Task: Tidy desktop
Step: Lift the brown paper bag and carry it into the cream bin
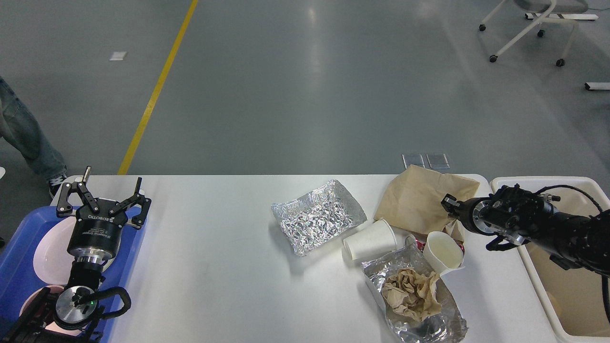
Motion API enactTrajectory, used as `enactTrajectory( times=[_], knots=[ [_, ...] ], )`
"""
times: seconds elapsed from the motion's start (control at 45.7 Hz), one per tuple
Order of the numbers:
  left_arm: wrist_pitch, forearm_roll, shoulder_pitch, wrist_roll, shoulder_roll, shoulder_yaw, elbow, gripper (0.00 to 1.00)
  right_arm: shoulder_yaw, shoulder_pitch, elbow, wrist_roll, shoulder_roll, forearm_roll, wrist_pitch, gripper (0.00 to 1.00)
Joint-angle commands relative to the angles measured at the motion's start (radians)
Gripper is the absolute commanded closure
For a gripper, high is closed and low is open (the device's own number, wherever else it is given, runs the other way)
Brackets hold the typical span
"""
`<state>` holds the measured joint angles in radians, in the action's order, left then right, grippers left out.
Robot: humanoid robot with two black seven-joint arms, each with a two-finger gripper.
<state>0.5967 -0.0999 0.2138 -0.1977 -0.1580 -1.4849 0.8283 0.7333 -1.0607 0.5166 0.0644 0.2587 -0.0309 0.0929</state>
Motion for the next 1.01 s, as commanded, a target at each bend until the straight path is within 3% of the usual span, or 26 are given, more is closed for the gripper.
enactTrajectory(
  times=[0.0,0.81,0.985],
  knots=[
    [0.000,0.000,0.001,0.000,0.000,0.000,0.000,0.03,0.375,-0.590,0.435,0.009,0.216,-0.051,0.229,1.00],
    [0.000,0.000,0.001,0.000,0.000,0.000,0.000,0.04,0.394,-0.616,0.448,0.012,0.194,0.028,0.232,1.00],
    [0.000,0.000,0.001,0.000,0.000,0.000,0.000,0.03,0.478,-0.769,0.612,0.032,0.192,0.019,0.251,1.00]
  ],
)
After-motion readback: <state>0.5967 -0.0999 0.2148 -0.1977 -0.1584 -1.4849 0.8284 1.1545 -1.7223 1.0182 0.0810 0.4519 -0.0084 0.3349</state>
